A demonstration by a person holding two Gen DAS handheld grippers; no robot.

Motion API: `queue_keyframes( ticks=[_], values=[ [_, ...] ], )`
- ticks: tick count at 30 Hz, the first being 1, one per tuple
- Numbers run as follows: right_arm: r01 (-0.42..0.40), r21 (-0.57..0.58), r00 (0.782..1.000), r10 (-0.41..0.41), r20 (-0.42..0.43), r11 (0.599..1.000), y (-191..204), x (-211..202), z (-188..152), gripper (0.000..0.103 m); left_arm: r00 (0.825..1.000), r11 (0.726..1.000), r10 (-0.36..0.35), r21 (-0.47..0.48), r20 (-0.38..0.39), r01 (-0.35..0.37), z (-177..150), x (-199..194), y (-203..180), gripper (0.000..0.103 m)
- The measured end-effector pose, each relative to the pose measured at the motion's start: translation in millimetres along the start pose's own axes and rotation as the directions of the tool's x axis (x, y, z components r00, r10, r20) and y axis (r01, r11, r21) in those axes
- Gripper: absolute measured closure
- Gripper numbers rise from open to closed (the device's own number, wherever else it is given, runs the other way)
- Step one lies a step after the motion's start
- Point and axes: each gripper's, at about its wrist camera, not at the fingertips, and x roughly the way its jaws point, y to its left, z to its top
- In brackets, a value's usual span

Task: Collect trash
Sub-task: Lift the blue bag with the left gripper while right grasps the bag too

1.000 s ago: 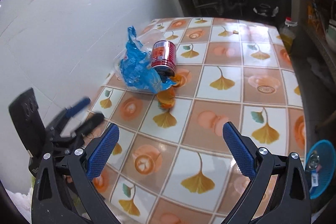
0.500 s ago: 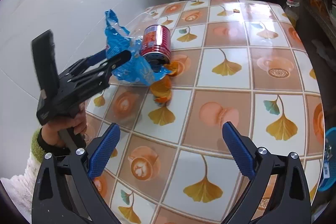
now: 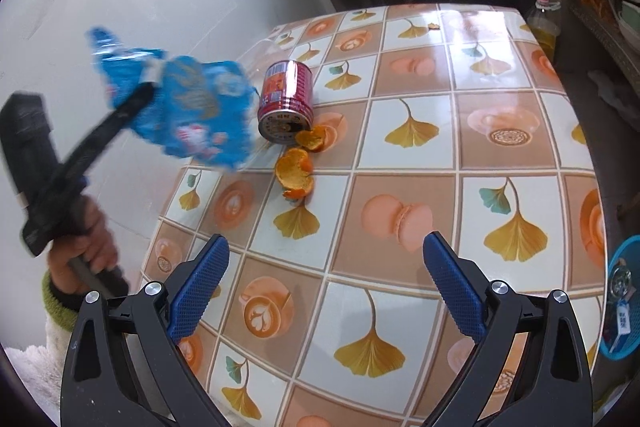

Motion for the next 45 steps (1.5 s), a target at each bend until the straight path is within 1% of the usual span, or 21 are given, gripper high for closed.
queue_keyframes(
  ticks=[2,3,5,7,9,10,13,14,15,16,18,19,21,26,29,32,34,37,39,41,45],
  values=[
    [-0.004,0.002,1.000,0.004,0.015,1.000,-1,-6,-1,0.009,0.996,0.993,-0.091,-0.079,0.016,0.092,0,-21,2,0.101],
    [-0.007,0.004,1.000,0.007,0.020,1.000,-1,-9,-2,0.009,0.987,0.978,-0.160,-0.137,0.017,0.160,-2,-31,5,0.101],
    [-0.015,0.008,1.000,0.015,0.027,1.000,-2,-14,-5,0.010,0.963,0.936,-0.269,-0.230,0.026,0.268,-10,-44,9,0.101],
    [-0.023,0.007,0.999,0.022,0.032,1.000,-1,-18,-7,0.011,0.930,0.873,-0.365,-0.334,0.035,0.355,-26,-53,13,0.101],
    [-0.034,0.002,0.999,0.034,0.036,0.999,0,-23,-10,0.014,0.914,0.828,-0.403,-0.410,0.037,0.382,-41,-56,16,0.101],
    [-0.038,0.000,0.999,0.038,0.038,0.999,1,-25,-12,0.014,0.919,0.816,-0.393,-0.450,0.028,0.362,-54,-56,18,0.101],
    [-0.046,-0.006,0.998,0.046,0.042,0.999,4,-30,-16,0.025,0.946,0.825,-0.320,-0.506,-0.050,0.252,-87,-48,21,0.101],
    [-0.049,-0.008,0.998,0.049,0.040,0.999,5,-30,-17,0.031,0.953,0.835,-0.293,-0.506,-0.079,0.215,-95,-45,21,0.101],
    [-0.055,-0.010,0.998,0.056,0.034,0.998,7,-29,-19,0.038,0.962,0.859,-0.249,-0.484,-0.113,0.165,-103,-44,19,0.101],
    [-0.068,-0.015,0.998,0.068,0.018,0.998,9,-27,-21,0.043,0.972,0.898,-0.177,-0.431,-0.156,0.095,-112,-41,13,0.101],
    [-0.091,-0.029,0.996,0.091,-0.016,0.995,17,-20,-24,0.058,0.975,0.928,-0.119,-0.370,-0.190,0.041,-121,-36,6,0.101],
    [-0.099,-0.039,0.995,0.098,-0.030,0.994,21,-16,-26,0.062,0.975,0.945,-0.078,-0.326,-0.207,0.006,-125,-33,-1,0.101],
    [-0.123,-0.062,0.990,0.119,-0.070,0.990,32,-5,-31,0.075,0.974,0.966,-0.024,-0.255,-0.225,-0.035,-129,-29,-9,0.101],
    [-0.184,-0.100,0.972,0.165,-0.169,0.978,59,28,-39,0.088,0.968,0.995,0.022,-0.086,-0.251,-0.045,-134,-20,-33,0.100],
    [-0.204,-0.084,0.956,0.180,-0.231,0.975,64,52,-43,0.095,0.965,1.000,0.027,0.013,-0.259,-0.025,-138,-16,-45,0.100],
    [-0.217,-0.034,0.941,0.200,-0.274,0.976,58,72,-43,0.097,0.956,0.998,0.005,0.060,-0.294,0.013,-146,-16,-53,0.100],
    [-0.233,-0.003,0.928,0.222,-0.298,0.972,54,82,-43,0.098,0.943,0.998,-0.013,0.058,-0.331,0.034,-150,-14,-51,0.098],
    [-0.236,0.017,0.921,0.229,-0.316,0.972,51,88,-42,0.098,0.924,0.998,-0.054,0.006,-0.380,0.061,-157,-12,-43,0.085],
    [-0.237,0.006,0.927,0.228,-0.298,0.972,53,83,-40,0.098,0.918,0.998,-0.065,-0.023,-0.391,0.061,-160,-9,-40,0.085],
    [-0.278,-0.007,0.926,0.266,-0.269,0.961,57,72,-36,0.096,0.914,0.996,-0.083,-0.053,-0.397,0.067,-162,-7,-37,0.085],
    [-0.360,-0.026,0.893,0.337,-0.298,0.932,66,71,-35,0.095,0.913,0.990,-0.123,-0.108,-0.388,0.088,-165,-4,-29,0.085]
  ],
)
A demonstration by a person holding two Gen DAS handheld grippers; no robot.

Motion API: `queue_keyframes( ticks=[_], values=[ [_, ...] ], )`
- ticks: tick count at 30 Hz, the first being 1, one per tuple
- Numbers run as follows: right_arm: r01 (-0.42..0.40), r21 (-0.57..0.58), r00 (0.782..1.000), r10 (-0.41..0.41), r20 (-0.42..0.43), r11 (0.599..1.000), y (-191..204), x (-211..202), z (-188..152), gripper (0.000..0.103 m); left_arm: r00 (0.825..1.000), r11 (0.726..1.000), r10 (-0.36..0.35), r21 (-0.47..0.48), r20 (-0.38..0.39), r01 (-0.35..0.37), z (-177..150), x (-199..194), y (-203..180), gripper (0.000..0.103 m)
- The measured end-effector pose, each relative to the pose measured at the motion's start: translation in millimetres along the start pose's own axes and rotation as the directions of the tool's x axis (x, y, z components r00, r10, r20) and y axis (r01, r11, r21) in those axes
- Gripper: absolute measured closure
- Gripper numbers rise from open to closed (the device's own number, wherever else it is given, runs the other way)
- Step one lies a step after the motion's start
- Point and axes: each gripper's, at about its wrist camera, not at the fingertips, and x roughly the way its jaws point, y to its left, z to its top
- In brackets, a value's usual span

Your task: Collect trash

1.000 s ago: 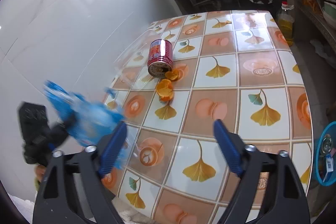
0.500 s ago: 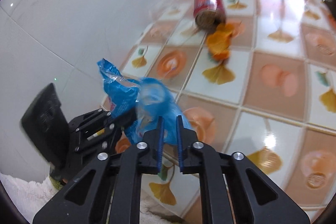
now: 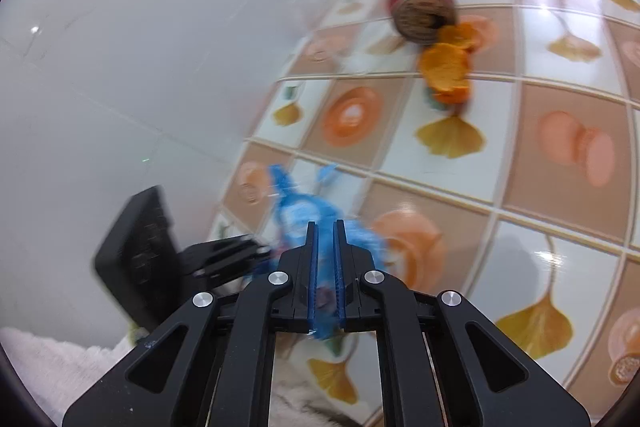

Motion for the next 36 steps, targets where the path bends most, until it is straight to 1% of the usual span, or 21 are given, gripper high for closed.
queue_keyframes(
  ticks=[4,6,7,10,12,13,14,17,18,20,22,25,28,30,32,34,36],
  values=[
    [-0.023,0.028,0.996,0.026,-0.089,0.999,-6,25,-2,0.095,0.999,0.999,-0.046,-0.006,0.021,0.046,-4,-2,6,0.084],
    [-0.032,0.039,0.994,0.036,-0.106,0.999,-8,30,-2,0.095,0.998,0.998,-0.060,0.003,0.023,0.060,-5,-3,6,0.083],
    [-0.033,0.043,0.993,0.038,-0.115,0.999,-9,33,-1,0.095,0.997,0.997,-0.071,0.011,0.023,0.070,-5,-4,6,0.081],
    [-0.021,0.035,0.989,0.026,-0.147,0.999,-10,39,1,0.095,0.996,0.996,-0.089,0.026,0.024,0.089,-8,-6,4,0.076],
    [0.010,0.022,0.985,-0.006,-0.170,1.000,-11,46,3,0.095,0.995,0.995,-0.101,0.029,0.022,0.100,-8,-7,5,0.073],
    [0.032,0.010,0.982,-0.029,-0.186,0.999,-10,50,3,0.095,0.994,0.994,-0.103,0.026,0.022,0.102,-8,-8,5,0.068],
    [0.037,0.006,0.981,-0.035,-0.193,0.999,-10,54,4,0.097,0.995,0.995,-0.096,0.024,0.023,0.096,-8,-9,6,0.061],
    [0.047,-0.011,0.979,-0.048,-0.200,0.999,-6,58,5,0.098,0.998,0.998,-0.058,0.022,0.023,0.058,-8,-13,8,0.050],
    [0.056,-0.023,0.978,-0.059,-0.199,0.998,-4,59,5,0.099,0.998,0.998,-0.056,0.017,0.026,0.055,-8,-17,9,0.048],
    [0.069,-0.039,0.977,-0.076,-0.198,0.997,-2,61,5,0.099,0.998,0.999,-0.050,0.009,0.039,0.050,-9,-26,9,0.040],
    [0.080,-0.052,0.977,-0.089,-0.195,0.995,1,65,5,0.100,0.997,0.999,-0.044,0.008,0.056,0.043,-10,-36,9,0.037],
    [0.081,-0.050,0.977,-0.090,-0.193,0.995,0,66,4,0.100,0.997,1.000,-0.014,0.000,0.080,0.014,-13,-52,11,0.030],
    [0.077,-0.043,0.978,-0.084,-0.191,0.996,-1,63,3,0.100,0.998,1.000,0.003,-0.019,0.069,-0.001,-17,-57,16,0.028],
    [0.079,-0.043,0.978,-0.086,-0.190,0.996,-1,63,3,0.100,0.999,0.999,-0.001,-0.042,0.041,0.002,-21,-56,20,0.028],
    [0.081,-0.044,0.978,-0.088,-0.189,0.996,-1,61,2,0.100,1.000,0.998,-0.012,-0.068,-0.001,0.012,-25,-51,22,0.028],
    [0.083,-0.043,0.978,-0.090,-0.188,0.996,-2,60,2,0.100,0.999,0.997,-0.027,-0.080,-0.018,0.025,-28,-47,21,0.028],
    [0.082,-0.041,0.978,-0.089,-0.188,0.996,-2,57,1,0.100,0.999,0.996,-0.037,-0.079,-0.016,0.036,-29,-46,19,0.028]
  ],
)
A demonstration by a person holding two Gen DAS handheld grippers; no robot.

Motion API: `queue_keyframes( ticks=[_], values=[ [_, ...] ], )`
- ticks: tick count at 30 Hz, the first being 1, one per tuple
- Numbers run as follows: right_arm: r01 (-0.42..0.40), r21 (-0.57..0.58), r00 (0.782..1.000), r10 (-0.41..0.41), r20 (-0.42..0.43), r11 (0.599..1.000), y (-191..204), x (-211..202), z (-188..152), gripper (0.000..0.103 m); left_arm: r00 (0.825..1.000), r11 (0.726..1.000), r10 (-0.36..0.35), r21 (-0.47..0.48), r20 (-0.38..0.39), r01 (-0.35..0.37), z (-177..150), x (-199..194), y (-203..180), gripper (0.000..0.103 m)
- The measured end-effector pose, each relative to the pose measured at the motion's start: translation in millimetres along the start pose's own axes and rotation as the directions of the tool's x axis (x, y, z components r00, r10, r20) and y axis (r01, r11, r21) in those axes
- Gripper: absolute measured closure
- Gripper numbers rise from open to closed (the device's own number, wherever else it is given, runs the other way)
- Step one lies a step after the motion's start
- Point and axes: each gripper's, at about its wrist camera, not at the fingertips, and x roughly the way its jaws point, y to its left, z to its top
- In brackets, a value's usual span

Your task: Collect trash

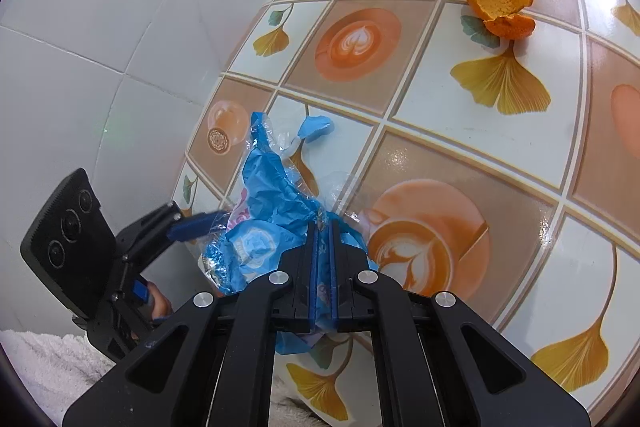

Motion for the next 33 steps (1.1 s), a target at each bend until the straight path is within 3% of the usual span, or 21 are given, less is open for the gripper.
queue_keyframes(
  ticks=[4,16,21,33],
  values=[
    [-0.011,0.010,1.000,0.011,0.001,1.000,-2,-2,-2,0.100,1.000,1.000,-0.016,0.002,0.006,0.016,1,8,-7,0.028],
    [-0.041,0.031,0.999,0.041,-0.006,0.999,-7,-3,-3,0.100,0.998,0.992,0.051,0.116,0.021,-0.053,7,32,-38,0.028],
    [-0.049,0.036,0.999,0.050,-0.010,0.998,-7,-1,-3,0.100,0.997,0.987,0.073,0.140,0.022,-0.075,9,38,-45,0.037],
    [-0.023,0.026,1.000,0.023,0.002,0.999,-6,-8,-6,0.099,0.994,0.976,0.112,0.185,0.012,-0.112,11,44,-49,0.069]
  ],
)
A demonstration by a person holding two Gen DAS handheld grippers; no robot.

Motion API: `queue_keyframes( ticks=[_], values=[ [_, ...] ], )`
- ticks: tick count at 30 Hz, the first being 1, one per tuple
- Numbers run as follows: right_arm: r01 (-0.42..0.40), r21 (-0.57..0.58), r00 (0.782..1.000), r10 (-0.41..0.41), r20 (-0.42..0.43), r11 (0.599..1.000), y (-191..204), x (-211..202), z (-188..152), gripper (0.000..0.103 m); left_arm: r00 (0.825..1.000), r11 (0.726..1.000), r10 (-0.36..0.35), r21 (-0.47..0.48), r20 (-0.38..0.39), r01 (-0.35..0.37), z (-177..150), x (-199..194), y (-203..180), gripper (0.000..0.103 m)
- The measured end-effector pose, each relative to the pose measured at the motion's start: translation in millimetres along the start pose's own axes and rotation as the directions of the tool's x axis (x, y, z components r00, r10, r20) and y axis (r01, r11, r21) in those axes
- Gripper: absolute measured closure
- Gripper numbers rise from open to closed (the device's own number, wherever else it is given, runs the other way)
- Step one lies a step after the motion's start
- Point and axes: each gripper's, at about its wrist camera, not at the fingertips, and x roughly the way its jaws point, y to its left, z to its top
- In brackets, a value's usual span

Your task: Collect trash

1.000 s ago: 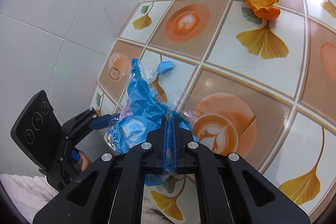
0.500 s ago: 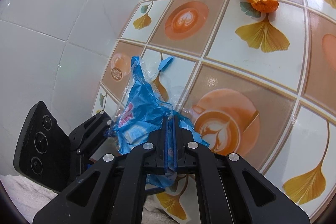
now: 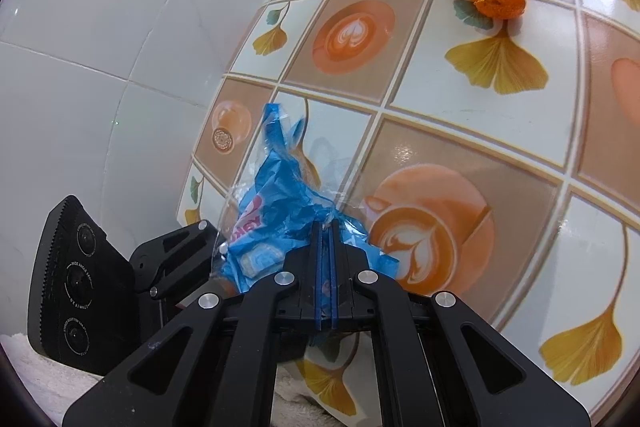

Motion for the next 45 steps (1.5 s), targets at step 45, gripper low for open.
queue_keyframes(
  ticks=[45],
  values=[
    [0.239,-0.073,0.969,-0.234,0.078,0.968,-33,-60,36,0.078,0.998,0.994,-0.044,-0.101,0.050,0.049,5,4,32,0.084]
  ],
)
